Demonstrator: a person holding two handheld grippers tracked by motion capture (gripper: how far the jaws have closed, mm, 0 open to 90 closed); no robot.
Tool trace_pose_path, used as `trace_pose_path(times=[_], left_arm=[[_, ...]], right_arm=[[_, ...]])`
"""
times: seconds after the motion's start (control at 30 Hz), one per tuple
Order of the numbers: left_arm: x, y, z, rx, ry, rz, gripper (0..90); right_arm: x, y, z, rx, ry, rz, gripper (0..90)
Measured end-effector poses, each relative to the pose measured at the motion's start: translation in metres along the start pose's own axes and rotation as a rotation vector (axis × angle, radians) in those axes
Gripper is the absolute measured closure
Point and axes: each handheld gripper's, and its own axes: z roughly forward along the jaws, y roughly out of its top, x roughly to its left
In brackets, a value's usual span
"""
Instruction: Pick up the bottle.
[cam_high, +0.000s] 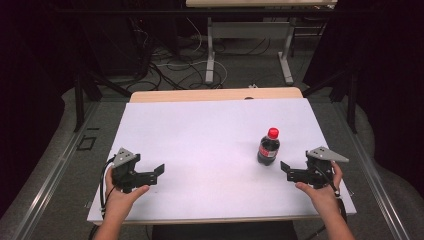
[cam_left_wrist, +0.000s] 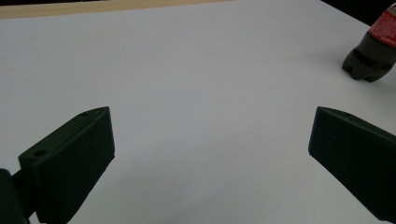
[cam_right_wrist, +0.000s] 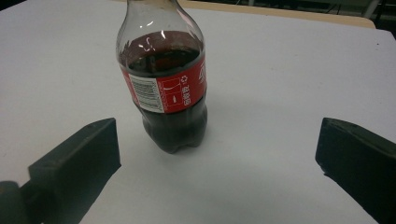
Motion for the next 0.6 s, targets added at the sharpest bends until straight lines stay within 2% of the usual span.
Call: trace_pose_path(times=[0.03, 0.23, 0.3, 0.33, 0.43, 0.47, 0.6], left_arm=[[0.0, 0.0, 0.0, 0.003, 0.003, 0.003, 0.6], [0.001, 0.001, 0.001, 0.002, 0.007, 0.009, 0.6], [0.0, 0.001, 0.002, 0.001, 0.009, -0.001, 0.6], [0.001, 0.001, 0.001, 0.004, 0.01, 0.008, 0.6], [0.0, 0.001, 0.001, 0.0, 0.006, -0.004, 0.6], [0.001, 0.001, 0.001, -0.003, 0.006, -0.002, 0.6], [0.002, 0.0, 0.002, 0.004, 0.006, -0.008, 0.7]], right_arm=[[0.001, -0.001, 0.0, 0.004, -0.002, 0.008, 0.0], [0.001, -0.004, 0.003, 0.02, -0.01, -0.016, 0.8], [0.001, -0.004, 0.003, 0.035, 0.0, -0.025, 0.8], [0.002, -0.004, 0.005, 0.039, 0.004, -0.029, 0.7], [0.006, -0.001, 0.01, 0.03, 0.017, -0.032, 3.6], [0.007, 0.001, 0.011, 0.042, 0.034, -0.033, 5.1], [0.01, 0.009, 0.019, 0.047, 0.033, -0.057, 7.8]])
